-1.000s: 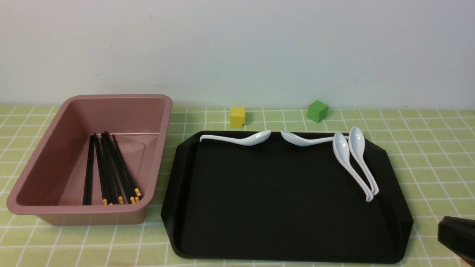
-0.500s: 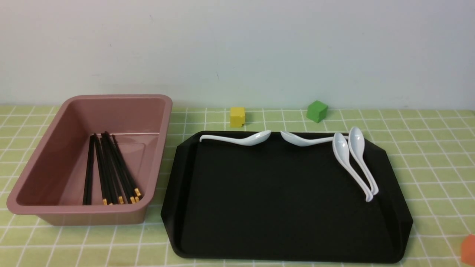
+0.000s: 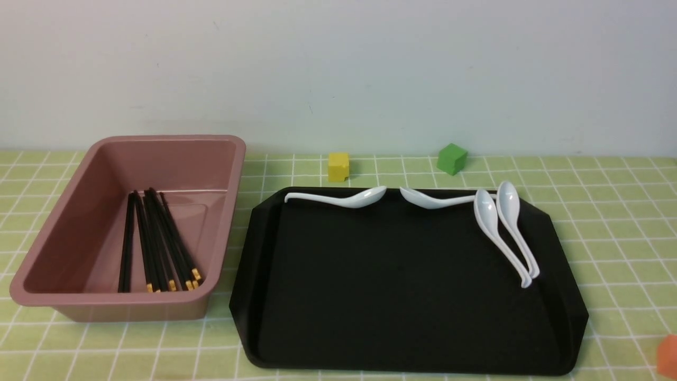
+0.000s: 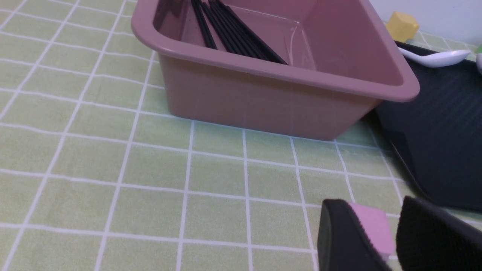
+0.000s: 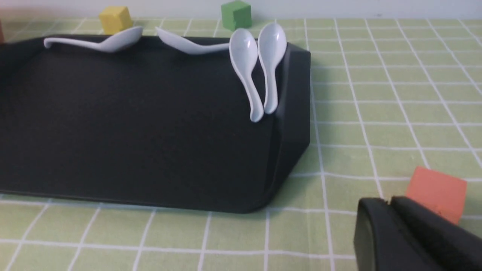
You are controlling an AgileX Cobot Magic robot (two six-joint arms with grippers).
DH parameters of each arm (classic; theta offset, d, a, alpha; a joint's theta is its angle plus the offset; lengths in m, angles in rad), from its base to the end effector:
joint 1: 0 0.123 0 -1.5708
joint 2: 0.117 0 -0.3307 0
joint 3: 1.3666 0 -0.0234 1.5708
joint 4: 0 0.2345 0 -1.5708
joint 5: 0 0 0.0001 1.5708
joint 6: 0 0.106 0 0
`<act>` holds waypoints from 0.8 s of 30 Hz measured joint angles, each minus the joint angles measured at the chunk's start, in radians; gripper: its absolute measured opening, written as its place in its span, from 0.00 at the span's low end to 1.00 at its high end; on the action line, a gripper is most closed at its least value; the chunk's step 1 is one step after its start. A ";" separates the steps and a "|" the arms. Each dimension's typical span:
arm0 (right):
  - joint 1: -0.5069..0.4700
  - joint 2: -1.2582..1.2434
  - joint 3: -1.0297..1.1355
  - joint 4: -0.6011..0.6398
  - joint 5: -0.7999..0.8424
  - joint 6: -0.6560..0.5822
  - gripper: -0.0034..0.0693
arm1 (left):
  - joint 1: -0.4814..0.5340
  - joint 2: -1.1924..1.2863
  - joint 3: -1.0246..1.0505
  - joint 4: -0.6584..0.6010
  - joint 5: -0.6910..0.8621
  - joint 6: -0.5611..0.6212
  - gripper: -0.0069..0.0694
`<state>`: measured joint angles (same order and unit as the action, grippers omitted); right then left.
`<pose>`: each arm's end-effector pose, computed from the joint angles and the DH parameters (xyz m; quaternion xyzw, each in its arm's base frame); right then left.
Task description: On green tablecloth take chopsticks from black tray and put them in box.
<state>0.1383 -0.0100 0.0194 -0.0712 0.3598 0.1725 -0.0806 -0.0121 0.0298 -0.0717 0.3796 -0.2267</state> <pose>0.0053 -0.0020 0.1704 -0.0054 0.7992 0.0632 0.5977 0.0041 -0.0032 0.1649 -0.0779 0.8038 -0.1201 0.5775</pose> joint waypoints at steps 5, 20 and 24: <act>0.000 0.000 0.000 0.000 0.002 0.000 0.15 | 0.000 0.000 0.000 0.000 0.000 0.000 0.40; 0.000 0.000 -0.001 0.000 0.002 0.000 0.18 | 0.000 0.000 0.000 0.000 0.000 0.000 0.40; 0.000 0.000 -0.001 0.000 0.003 0.000 0.19 | 0.000 0.000 0.000 0.000 0.000 0.000 0.40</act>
<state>0.1383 -0.0100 0.0187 -0.0712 0.3631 0.1721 -0.0806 -0.0121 0.0298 -0.0717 0.3796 -0.2267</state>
